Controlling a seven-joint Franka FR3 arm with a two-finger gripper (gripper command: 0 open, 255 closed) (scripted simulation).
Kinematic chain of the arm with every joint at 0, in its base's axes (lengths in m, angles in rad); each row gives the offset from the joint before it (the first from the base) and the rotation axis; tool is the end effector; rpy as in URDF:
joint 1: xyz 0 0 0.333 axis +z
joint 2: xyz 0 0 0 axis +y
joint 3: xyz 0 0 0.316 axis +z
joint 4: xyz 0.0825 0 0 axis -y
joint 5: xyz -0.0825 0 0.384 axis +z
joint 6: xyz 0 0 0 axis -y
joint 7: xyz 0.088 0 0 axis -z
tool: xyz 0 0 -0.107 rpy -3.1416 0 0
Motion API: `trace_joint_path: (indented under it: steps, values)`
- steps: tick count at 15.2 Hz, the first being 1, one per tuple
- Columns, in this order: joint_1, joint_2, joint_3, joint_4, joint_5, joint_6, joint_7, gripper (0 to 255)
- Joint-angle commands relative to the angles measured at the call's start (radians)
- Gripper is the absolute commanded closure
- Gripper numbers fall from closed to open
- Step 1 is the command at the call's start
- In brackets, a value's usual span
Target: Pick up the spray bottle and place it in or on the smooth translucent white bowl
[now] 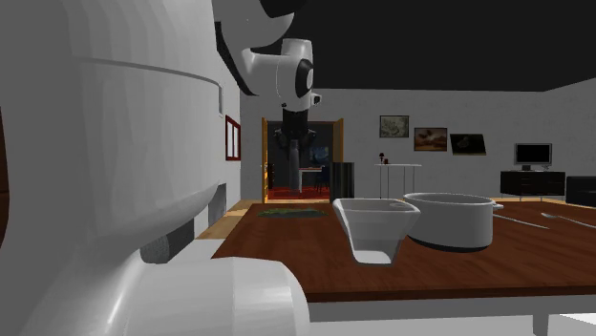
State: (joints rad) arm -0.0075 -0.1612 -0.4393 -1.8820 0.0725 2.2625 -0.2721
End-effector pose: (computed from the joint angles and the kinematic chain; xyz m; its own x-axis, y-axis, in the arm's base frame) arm 0.4965 -0.2550 0.6272 0.8361 -0.1866 0.5158 -0.2174 -0.9761 -0.0008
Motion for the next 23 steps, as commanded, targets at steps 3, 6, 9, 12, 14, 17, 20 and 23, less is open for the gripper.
trace_joint_path:
  steps: [3, 6, 9, 12, 14, 17, 20, 23]
  values:
    - [0.0, 0.004, 0.0, 0.055, -0.001, -0.051, 0.005, 255]
    - [0.001, 0.01, 0.0, 0.101, 0.0, -0.092, 0.008, 255]
    - [0.001, 0.019, -0.001, 0.151, 0.002, -0.134, 0.01, 255]
    - [-0.005, -0.003, -0.007, 0.154, -0.003, -0.158, -0.001, 255]
    - [-0.019, -0.058, -0.018, 0.104, -0.017, -0.159, -0.024, 255]
    - [-0.042, -0.135, -0.037, 0.038, -0.036, -0.166, -0.062, 255]
    - [-0.067, -0.205, -0.059, -0.015, -0.054, -0.18, -0.102, 255]
    - [-0.092, -0.269, -0.084, -0.057, -0.071, -0.2, -0.146, 255]
